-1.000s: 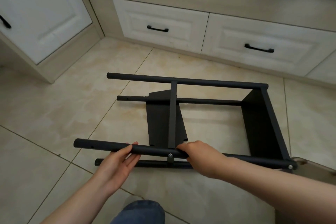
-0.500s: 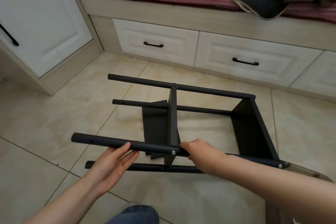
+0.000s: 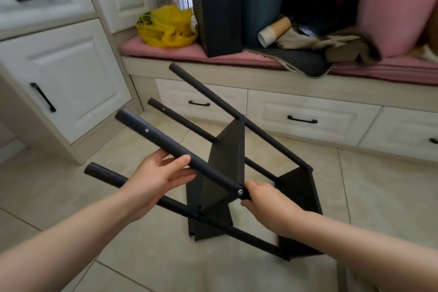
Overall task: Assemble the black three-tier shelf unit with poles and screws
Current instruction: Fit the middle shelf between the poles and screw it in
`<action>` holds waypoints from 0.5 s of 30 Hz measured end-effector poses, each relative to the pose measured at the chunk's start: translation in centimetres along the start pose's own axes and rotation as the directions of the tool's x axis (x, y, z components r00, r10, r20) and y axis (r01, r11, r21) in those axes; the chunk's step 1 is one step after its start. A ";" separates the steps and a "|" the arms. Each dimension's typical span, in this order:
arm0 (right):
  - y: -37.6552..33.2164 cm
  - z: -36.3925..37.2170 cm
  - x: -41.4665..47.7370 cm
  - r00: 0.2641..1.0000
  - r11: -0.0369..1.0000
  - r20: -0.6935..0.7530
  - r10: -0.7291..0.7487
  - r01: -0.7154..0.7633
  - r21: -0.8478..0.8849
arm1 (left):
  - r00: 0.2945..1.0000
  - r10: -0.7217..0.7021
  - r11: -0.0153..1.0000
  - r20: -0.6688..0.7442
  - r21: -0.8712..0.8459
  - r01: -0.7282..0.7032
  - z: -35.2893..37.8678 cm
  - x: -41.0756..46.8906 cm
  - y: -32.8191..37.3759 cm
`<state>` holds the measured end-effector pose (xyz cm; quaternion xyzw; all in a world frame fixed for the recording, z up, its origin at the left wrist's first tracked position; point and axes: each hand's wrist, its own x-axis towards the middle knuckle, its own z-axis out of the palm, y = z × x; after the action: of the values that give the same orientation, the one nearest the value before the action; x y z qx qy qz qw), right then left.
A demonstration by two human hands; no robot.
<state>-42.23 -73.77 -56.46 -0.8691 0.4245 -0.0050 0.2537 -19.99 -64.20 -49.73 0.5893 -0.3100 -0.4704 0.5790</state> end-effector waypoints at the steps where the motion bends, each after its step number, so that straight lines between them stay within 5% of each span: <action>1: 0.0 -0.6 -0.4 1.000 1.000 -0.023 0.014 -0.013 0.024 | 0.999 0.037 0.998 0.002 0.053 -0.037 1.1 -0.2 0.9; 8: 1.6 -5.9 -5.5 0.987 0.983 -0.125 0.103 -0.082 0.167 | 0.926 0.313 0.838 0.213 0.398 -0.375 9.9 -2.8 3.7; 15: 2.5 -8.1 -10.1 0.980 0.952 -0.161 0.118 -0.065 0.299 | 0.879 0.382 0.724 0.284 0.500 -0.476 16.5 -4.5 2.6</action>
<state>-52.31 -71.08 -48.44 -0.7975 0.4800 -0.1332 0.3405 -36.20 -66.91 -44.46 0.6031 -0.6070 -0.2583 0.4484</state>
